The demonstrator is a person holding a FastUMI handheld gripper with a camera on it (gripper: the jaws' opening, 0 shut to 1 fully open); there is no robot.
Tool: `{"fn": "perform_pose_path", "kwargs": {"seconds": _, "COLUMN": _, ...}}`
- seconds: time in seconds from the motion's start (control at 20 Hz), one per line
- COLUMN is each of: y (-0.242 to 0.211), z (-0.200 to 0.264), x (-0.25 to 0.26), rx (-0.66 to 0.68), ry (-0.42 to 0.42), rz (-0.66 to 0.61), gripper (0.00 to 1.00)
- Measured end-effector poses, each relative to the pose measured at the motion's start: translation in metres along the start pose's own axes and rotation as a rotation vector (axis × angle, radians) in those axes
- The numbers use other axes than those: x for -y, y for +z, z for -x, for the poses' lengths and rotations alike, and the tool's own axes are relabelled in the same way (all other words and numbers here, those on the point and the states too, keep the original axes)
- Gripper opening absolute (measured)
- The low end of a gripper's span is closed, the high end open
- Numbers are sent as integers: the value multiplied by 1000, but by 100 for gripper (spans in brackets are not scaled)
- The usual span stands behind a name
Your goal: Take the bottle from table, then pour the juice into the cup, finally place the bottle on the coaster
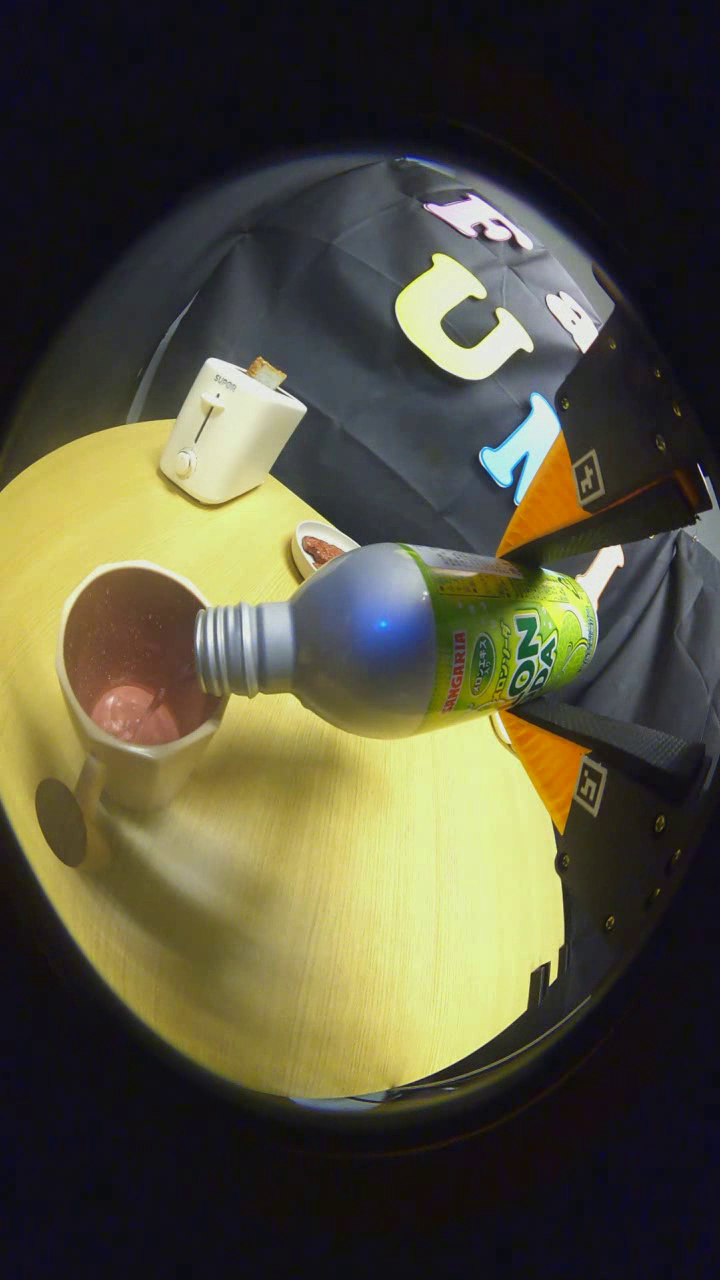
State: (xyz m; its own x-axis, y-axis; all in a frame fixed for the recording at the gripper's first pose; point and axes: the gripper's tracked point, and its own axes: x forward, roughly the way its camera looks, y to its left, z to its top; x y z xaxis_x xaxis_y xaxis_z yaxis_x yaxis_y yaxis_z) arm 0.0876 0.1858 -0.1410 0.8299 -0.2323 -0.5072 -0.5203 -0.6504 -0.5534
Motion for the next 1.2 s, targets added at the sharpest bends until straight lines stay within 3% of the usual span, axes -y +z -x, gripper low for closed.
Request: {"fn": "perform_pose_path", "kwargs": {"seconds": 1.2, "y": 2, "z": -3, "x": 9, "rx": -4, "ry": 18, "rz": 37, "gripper": 75}}
